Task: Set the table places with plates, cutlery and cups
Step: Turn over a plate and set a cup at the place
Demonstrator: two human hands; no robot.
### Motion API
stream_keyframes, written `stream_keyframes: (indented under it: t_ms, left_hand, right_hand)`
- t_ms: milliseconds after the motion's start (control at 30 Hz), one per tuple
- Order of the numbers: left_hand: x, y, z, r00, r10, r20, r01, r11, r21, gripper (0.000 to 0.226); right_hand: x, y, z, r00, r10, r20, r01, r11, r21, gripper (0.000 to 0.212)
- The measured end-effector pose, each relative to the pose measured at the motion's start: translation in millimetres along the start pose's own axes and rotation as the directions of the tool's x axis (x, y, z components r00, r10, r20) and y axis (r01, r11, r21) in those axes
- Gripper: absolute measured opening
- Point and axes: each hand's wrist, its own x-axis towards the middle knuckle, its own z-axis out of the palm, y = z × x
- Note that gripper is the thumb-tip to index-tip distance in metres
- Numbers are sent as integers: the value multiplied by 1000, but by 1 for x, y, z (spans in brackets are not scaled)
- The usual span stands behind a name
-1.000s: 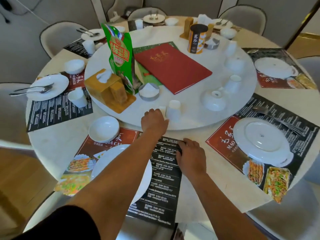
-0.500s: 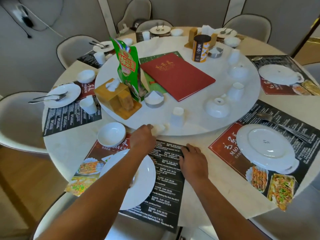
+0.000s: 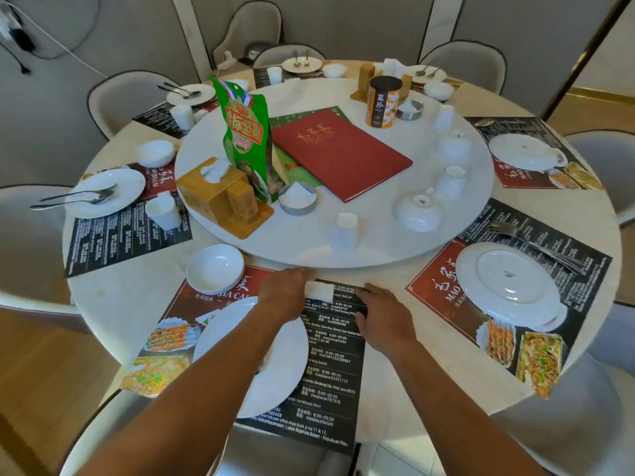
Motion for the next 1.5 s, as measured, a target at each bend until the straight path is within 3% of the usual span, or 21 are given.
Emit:
stream_keyframes:
  t_ms: [100,200,333,400,467,567,633,767,867,933,1000,1067,1100,1167,1300,1500]
  left_hand:
    - [4,0,4,1000,-6,-1,6,1000,-11,50]
    - [6,0,6,1000,-22,-10,22,999,-31,45]
    - [4,-2,10,999,-29,-37,27,998,-62,52]
    - [4,-2,12,999,-22,-45,20,999,-50,56]
    - [4,-1,12,998,-15,-63,12,999,-39,56]
    - [3,-1,14,997,-8,-83,6,1000,-27,56]
    - [2,-1,13,996,-9,-87,7,1000,-27,55]
    - [0,0,9,999,-17,-41,16,999,-37,59]
    - [-1,3,5,1000,-18,-19,17,1000,-24,59]
    - [-2,4,5,1000,-18,-14,18,1000,-21,57]
    - [-3,4,5,1000,-12,-28,12,1000,-11,55]
    - [-4,4,5,999,-2,-37,2,1000,1,56]
    - [-5,3,6,999,4,-37,-4,1000,7,57]
    - [-7,4,5,999,9,-38,-8,1000,21,58]
    - [-7,3,6,999,13,-45,-12,999,31,59]
    - [-5,2,6,999,3,-40,-2,1000,23,57]
  right_hand:
    - [9,-3,-11,999,47,-15,-46,997,60,38]
    - [28,-12,-30,981,73,-182,-57,994,91,26]
    - [64,-32,-55,938,-3,-345,-3,1000,-18,54]
    - [85,-41,-63,943,-45,-329,19,996,-83,75]
    - [105,-47,-67,970,-90,-226,48,981,-185,90]
    - [122,-50,-68,989,-136,-59,111,945,-309,89]
    - [123,-50,-70,986,-152,-66,124,942,-313,80]
    - [111,-42,-78,982,-118,-145,86,974,-212,69]
    - [93,-25,-79,985,64,-161,-47,993,107,72]
    - [75,-12,-76,970,221,-95,-161,891,425,78]
    - [54,-2,-68,952,302,50,-230,598,767,70]
    - [36,6,-55,939,308,152,-253,322,912,59]
    - [29,8,-46,937,314,151,-244,281,928,56]
    - [19,10,-27,938,329,106,-217,322,922,53]
    - [7,1,-7,930,365,-37,-164,504,848,60]
    - [8,-5,-5,969,203,-138,-48,707,706,73]
